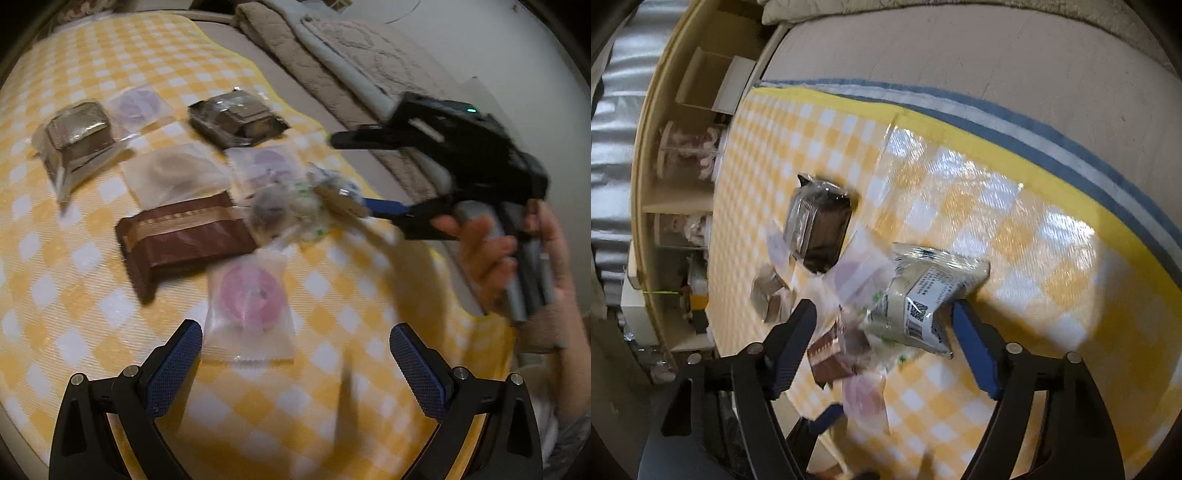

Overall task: Organize snacks
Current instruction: 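Grasp the white printed packet with the right tool while the left grasps the pink-ring packet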

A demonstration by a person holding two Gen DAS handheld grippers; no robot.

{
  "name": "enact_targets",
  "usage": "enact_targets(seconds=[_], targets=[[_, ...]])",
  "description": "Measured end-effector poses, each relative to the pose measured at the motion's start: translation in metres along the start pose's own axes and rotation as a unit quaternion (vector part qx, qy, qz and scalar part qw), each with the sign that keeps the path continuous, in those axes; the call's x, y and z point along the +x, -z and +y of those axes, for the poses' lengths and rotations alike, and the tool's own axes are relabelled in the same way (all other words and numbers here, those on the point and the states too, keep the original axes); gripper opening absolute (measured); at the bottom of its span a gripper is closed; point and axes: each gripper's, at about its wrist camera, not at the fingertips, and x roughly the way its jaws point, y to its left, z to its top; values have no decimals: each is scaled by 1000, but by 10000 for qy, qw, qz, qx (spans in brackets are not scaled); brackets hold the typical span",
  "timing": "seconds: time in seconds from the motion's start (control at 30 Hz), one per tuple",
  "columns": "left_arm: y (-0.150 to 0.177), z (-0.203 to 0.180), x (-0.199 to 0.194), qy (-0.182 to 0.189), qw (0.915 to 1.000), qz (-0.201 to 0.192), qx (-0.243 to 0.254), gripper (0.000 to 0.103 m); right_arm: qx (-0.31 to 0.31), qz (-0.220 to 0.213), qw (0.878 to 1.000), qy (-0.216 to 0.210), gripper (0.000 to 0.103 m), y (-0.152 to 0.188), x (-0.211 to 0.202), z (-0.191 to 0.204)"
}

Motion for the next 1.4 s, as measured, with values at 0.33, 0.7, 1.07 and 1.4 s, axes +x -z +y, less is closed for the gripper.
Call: enact_targets(seconds=[0.33,0.7,1.07,1.4], targets=[[-8,-10,-2,-1049,9944,-43,109,84,-750,-85,9938,814,62,2,18,23],[-9,-19,26,-1704,9853,-77,109,60,-511,-319,9899,1281,43,1,23,19],[-11,-27,40,-1986,9799,-108,154,50,-1284,-405,9803,1442,36,9,4,41],[-13,-43,46,-2131,9763,262,274,57,-1896,-614,9692,1447,36,24,-14,58]])
